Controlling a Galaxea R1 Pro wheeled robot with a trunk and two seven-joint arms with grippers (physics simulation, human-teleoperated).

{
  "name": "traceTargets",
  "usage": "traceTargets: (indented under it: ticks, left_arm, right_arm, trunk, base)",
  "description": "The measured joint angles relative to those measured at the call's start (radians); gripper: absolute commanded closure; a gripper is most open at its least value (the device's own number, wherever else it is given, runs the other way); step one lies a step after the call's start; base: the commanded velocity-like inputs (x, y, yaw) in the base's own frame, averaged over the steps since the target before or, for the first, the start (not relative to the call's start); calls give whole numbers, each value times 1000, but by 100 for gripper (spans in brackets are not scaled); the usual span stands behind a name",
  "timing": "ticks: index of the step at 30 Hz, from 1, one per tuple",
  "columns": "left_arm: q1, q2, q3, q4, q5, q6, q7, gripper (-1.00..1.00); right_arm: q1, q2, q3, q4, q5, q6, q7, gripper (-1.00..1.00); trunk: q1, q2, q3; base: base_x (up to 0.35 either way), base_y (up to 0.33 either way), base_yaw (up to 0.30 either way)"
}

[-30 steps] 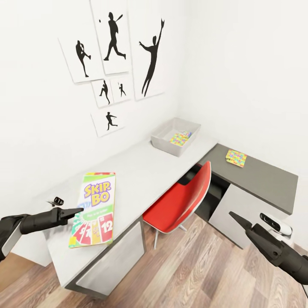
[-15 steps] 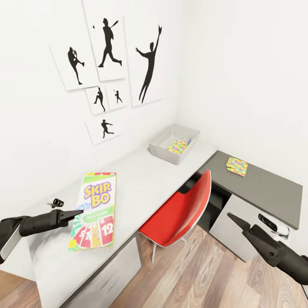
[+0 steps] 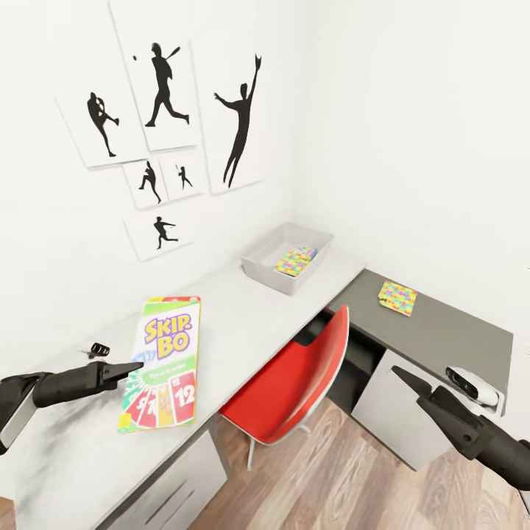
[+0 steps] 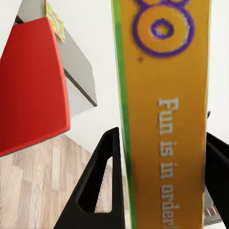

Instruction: Put all the toys in the child's room - the three board games (two on the bed and one on the table), the two jigsaw puzzles on the table, and the tennis ball on the table - inside the toy box on the table in the child's room.

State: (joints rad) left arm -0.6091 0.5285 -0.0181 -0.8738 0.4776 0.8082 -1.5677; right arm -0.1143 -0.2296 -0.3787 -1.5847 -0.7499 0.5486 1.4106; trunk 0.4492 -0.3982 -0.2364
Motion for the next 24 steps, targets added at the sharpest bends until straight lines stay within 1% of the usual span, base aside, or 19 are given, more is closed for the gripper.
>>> traceTargets:
  ticks: [15, 18, 24]
  left_arm:
    - [1, 0, -1, 0, -1, -6, 0, 100]
    - [1, 0, -1, 0, 0, -7, 0, 100]
    - [5, 0, 0, 0, 0, -7, 0, 100]
  right_arm:
    - [0, 1, 0, 1, 0, -5, 0, -100]
    - [0, 1, 0, 1, 1, -6, 0, -100]
    - [0, 1, 0, 2, 1, -7, 0, -100]
  trunk:
    - [0, 0, 25]
    - [0, 0, 30]
    - [0, 0, 39]
  base:
    - [117, -288, 0]
    - [84, -141, 0]
    - [20, -36, 0]
